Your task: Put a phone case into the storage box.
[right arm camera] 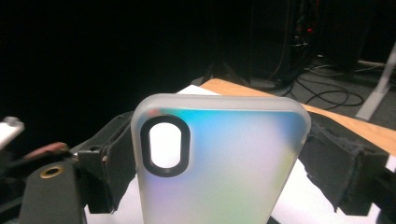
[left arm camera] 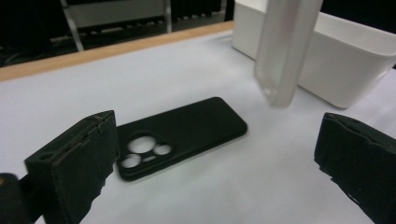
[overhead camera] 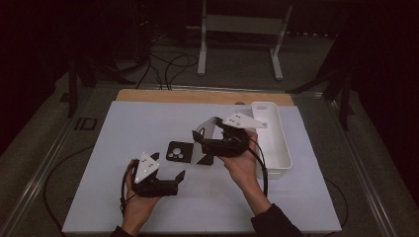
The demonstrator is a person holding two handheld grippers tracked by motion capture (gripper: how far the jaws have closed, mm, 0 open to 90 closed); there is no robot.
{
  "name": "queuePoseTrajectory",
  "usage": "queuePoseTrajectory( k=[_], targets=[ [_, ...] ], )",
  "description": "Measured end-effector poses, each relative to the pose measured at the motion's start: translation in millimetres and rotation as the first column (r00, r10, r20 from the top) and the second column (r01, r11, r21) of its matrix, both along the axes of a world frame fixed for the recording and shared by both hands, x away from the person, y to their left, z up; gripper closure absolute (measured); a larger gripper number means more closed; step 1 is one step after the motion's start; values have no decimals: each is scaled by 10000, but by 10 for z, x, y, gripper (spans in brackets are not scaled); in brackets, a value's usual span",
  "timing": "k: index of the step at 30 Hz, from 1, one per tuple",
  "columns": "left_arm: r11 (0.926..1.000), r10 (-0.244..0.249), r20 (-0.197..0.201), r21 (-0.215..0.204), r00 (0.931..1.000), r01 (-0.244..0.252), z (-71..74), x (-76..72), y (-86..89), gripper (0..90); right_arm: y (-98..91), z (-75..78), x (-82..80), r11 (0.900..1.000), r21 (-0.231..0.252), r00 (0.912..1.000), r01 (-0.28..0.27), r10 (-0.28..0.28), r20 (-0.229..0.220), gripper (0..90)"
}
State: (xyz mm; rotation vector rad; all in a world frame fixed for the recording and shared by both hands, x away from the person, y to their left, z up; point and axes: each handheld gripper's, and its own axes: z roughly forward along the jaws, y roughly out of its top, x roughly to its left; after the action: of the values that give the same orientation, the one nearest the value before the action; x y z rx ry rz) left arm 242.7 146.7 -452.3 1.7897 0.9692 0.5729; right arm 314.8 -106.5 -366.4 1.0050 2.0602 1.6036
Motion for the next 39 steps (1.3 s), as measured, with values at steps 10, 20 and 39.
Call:
queuePoseTrajectory(
  k=[10, 20, 39],
  targets=[
    [9951, 984, 428, -164, 9942, -977, -63, -72, 507, 0, -101, 76, 109, 9992, -234, 9994, 316, -314, 110, 165],
    [9925, 1210, 889, -267, 9887, -1191, -207, -254, 916, 0, -197, 160, 244, 9952, -517, 9961, 833, -816, 345, 166],
    [9880, 1545, 1046, -206, 9824, -1532, -312, -274, 1056, 0, -584, 273, 501, 9746, -247, 9741, 2226, -2214, 456, 166]
  ],
)
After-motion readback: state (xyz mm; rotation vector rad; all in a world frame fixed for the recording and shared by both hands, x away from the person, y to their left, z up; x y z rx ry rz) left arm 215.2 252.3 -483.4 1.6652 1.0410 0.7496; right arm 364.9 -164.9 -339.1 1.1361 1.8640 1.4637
